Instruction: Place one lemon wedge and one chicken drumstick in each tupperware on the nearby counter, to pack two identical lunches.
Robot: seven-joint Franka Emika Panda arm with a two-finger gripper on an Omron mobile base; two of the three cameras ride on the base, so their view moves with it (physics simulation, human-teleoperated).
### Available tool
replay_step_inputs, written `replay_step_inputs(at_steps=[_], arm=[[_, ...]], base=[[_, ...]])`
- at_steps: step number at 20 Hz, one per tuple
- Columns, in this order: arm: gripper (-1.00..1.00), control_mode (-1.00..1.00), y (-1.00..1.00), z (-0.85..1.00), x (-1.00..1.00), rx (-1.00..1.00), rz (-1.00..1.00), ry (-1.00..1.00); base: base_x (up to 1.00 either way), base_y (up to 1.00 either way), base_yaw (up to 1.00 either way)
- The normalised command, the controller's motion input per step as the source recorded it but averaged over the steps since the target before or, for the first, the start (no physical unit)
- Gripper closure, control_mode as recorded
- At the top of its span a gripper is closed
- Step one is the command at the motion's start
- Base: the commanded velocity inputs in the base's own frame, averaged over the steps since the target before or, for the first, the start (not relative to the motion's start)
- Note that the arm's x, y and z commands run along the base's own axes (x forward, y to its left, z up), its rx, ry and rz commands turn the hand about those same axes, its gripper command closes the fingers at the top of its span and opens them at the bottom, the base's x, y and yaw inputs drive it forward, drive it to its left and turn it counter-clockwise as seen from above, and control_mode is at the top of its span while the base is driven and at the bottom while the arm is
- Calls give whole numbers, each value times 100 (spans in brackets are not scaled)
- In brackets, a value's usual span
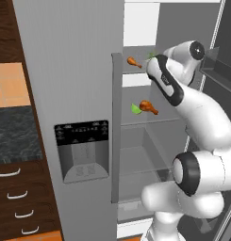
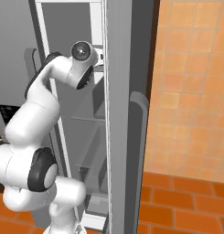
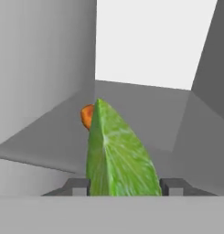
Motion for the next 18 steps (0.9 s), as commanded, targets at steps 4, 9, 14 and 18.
replay_step_inputs(at_steps=[4,9,14,18], arm=[[100,-100,0,88,-100,7,-23,-16],[100,-100,2,28,-100,9,-22,-18],[100,-100,4,7,-100,8,-14,-12],[100,-100,0,0,-100,6,-7,-1]], base=[[0,0,0],[0,0,0],[0,0,0],[0,0,0]])
